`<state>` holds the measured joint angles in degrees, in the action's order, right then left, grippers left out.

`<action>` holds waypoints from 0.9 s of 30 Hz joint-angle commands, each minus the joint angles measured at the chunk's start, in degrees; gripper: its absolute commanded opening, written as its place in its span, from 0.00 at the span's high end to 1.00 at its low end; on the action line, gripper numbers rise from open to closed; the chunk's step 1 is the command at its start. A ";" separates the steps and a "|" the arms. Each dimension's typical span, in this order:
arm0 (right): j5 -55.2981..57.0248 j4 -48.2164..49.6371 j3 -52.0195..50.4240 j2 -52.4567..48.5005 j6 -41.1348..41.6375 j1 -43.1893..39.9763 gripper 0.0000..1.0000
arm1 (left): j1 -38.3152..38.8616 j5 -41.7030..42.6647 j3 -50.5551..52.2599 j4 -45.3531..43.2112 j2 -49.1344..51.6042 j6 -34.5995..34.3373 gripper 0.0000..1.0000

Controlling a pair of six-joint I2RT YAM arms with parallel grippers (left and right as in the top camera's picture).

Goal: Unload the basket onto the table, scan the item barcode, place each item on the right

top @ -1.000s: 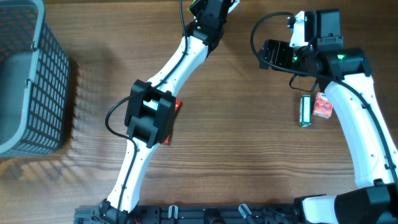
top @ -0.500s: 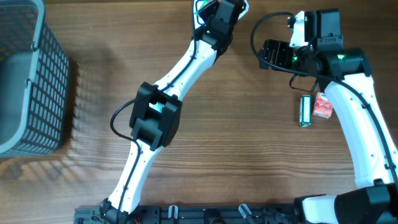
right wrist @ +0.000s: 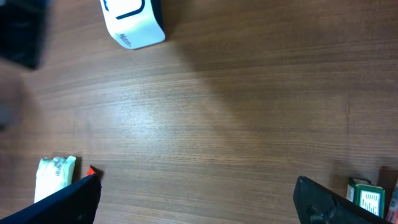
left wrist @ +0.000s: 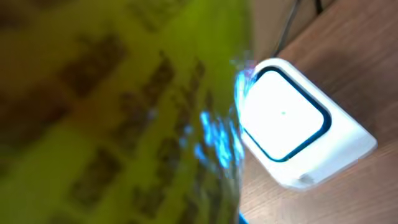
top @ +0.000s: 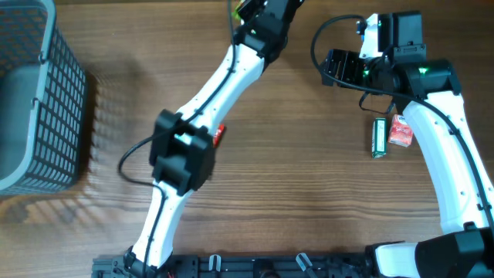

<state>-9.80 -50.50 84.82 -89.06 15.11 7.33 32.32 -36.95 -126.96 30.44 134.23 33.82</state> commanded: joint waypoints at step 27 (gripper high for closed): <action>-6.93 -18.71 11.23 13.68 2.93 -18.05 0.00 | 9.97 67.60 -0.44 26.25 0.04 -60.59 0.96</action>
<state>-14.57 -68.14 94.52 -80.07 18.79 -8.93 38.26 28.60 -127.17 62.24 130.54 -20.14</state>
